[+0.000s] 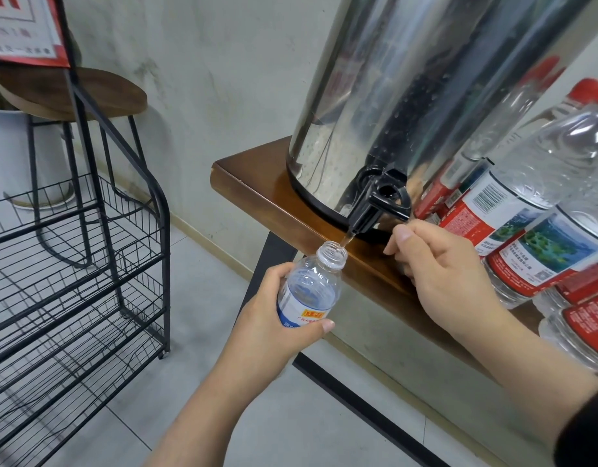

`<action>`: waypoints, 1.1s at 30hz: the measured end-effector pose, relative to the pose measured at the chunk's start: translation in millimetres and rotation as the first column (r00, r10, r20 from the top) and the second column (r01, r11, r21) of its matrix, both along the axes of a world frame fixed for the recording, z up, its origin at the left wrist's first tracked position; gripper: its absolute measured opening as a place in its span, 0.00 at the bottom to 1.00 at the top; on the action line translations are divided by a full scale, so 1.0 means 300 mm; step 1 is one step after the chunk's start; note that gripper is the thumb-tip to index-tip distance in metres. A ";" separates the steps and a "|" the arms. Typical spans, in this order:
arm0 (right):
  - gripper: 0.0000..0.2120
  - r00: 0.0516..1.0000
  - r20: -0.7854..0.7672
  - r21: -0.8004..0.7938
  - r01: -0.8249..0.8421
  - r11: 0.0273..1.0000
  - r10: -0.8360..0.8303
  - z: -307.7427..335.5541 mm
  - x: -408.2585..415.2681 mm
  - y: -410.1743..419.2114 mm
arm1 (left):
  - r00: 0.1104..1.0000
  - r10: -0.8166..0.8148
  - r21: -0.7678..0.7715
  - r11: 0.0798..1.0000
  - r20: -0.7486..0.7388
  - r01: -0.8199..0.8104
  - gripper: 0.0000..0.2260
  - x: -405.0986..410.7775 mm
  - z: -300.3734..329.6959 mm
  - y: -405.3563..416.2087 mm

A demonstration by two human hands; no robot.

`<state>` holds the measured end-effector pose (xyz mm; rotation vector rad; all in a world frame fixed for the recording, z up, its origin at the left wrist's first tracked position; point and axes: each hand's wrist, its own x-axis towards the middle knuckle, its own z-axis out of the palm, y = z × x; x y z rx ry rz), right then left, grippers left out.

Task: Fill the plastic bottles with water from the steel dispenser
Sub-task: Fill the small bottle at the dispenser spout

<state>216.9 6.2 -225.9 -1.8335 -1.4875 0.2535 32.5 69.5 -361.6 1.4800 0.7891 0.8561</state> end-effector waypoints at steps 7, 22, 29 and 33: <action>0.25 0.998 0.063 -0.011 -0.024 1.000 0.025 0.014 -0.016 -0.007 | 1.000 -0.004 0.007 1.000 -0.006 0.004 0.31 -0.001 0.004 -0.003; 0.11 0.999 0.038 -0.042 0.003 0.999 -0.001 0.018 -0.021 -0.008 | 1.000 -0.021 0.023 1.000 -0.013 0.021 0.29 -0.001 0.010 -0.009; 0.13 0.999 0.039 -0.056 0.011 0.998 -0.009 0.019 -0.022 -0.008 | 1.000 -0.012 0.023 1.000 -0.017 0.013 0.30 0.000 0.009 -0.008; 0.17 1.000 0.022 -0.054 -0.001 0.999 0.002 0.025 -0.031 -0.011 | 1.000 -0.017 0.023 1.000 -0.017 0.017 0.30 -0.001 0.010 -0.009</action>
